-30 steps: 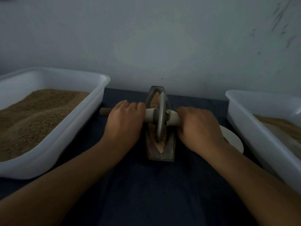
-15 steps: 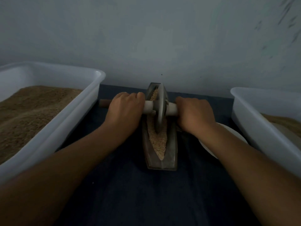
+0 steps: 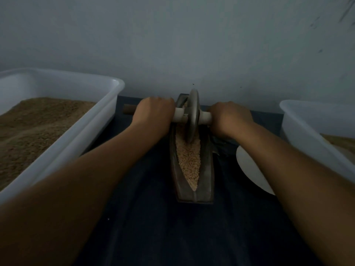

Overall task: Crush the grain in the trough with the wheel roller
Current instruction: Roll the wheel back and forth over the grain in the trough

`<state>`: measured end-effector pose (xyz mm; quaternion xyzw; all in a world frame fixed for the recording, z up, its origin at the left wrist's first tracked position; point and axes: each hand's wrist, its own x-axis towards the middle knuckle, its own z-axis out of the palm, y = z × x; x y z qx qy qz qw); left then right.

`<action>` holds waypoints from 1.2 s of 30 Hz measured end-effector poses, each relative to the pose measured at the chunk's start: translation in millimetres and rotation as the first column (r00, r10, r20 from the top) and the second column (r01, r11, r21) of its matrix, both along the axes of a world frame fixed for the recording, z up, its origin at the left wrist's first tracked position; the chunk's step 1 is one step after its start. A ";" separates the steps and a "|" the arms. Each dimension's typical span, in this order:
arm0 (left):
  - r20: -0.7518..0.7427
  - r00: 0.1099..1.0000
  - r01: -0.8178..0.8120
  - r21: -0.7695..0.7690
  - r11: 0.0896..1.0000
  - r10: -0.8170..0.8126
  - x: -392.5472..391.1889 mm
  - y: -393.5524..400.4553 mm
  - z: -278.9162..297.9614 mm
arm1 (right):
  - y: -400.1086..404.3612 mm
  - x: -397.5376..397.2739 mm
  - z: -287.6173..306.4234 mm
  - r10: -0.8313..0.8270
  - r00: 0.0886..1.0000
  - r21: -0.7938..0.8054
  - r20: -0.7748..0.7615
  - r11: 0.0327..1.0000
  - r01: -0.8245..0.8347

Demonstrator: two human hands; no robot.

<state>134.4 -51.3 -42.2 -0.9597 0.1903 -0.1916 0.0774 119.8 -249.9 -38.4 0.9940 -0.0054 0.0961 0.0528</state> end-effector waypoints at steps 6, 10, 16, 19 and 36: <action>0.053 0.996 0.069 -0.021 0.997 -0.067 -34.5 9.5 -6.2 | 2.6 -46.2 -13.9 0.084 0.978 -0.014 0.190 0.996 -0.083; 0.062 0.992 0.120 -0.095 0.988 -0.114 -60.7 18.2 -9.2 | 5.8 -76.9 -18.7 0.164 0.942 -0.085 0.291 0.986 -0.146; 0.060 0.990 0.135 -0.147 0.980 -0.127 -89.9 32.5 -12.0 | 12.0 -106.5 -15.3 0.228 0.890 -0.070 0.396 0.973 -0.219; 0.062 0.988 0.149 -0.165 0.975 -0.140 -94.4 34.2 -7.7 | 12.8 -112.6 -13.2 0.219 0.898 -0.040 0.381 0.974 -0.221; 0.117 0.991 0.056 0.043 0.998 -0.060 -20.9 10.6 -12.5 | -0.3 -32.1 -14.1 0.112 0.967 -0.074 0.230 0.992 -0.097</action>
